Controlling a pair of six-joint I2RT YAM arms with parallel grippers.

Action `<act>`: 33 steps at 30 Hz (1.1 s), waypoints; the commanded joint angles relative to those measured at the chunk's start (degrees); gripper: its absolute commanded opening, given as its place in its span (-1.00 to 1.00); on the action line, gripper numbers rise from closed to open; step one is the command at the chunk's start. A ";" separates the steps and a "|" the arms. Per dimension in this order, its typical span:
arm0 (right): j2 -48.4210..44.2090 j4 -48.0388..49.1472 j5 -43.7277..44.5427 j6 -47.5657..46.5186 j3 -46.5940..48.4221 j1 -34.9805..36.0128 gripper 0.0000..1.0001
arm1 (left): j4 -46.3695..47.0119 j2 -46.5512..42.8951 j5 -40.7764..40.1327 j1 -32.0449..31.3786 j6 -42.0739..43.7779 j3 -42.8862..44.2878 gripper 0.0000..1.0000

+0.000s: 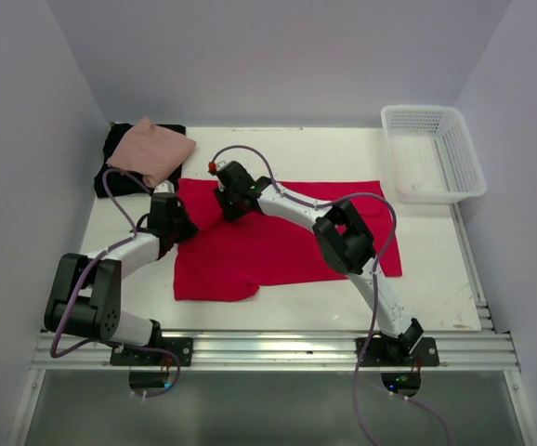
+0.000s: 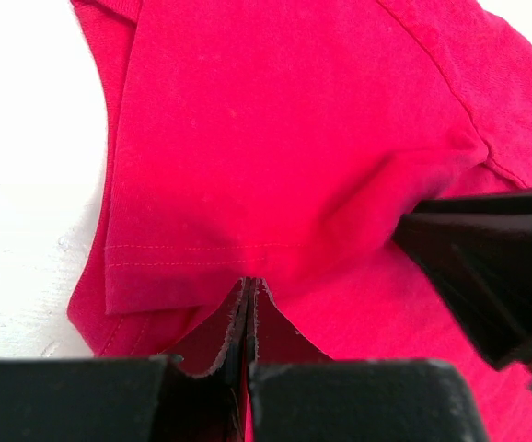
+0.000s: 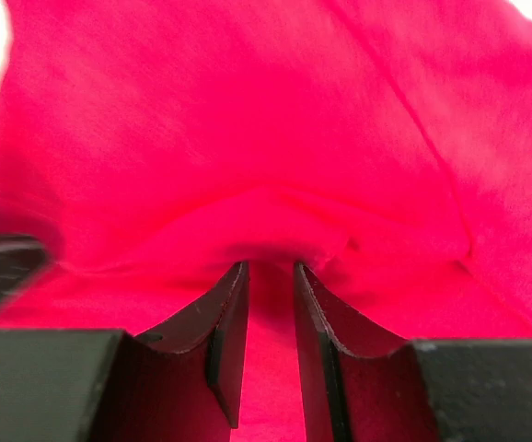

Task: Fold and stack the t-shirts
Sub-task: Fold the tshirt

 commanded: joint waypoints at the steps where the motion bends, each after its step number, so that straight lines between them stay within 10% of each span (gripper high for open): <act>1: -3.39 0.88 3.24 -0.90 -4.07 -0.16 -0.40 | 2.94 -0.41 -0.01 0.67 -0.13 -0.27 -1.00; 33: -5.50 2.02 0.61 -2.57 -3.02 -0.16 -0.24 | 2.95 -1.11 1.31 0.67 -0.13 -1.23 -1.00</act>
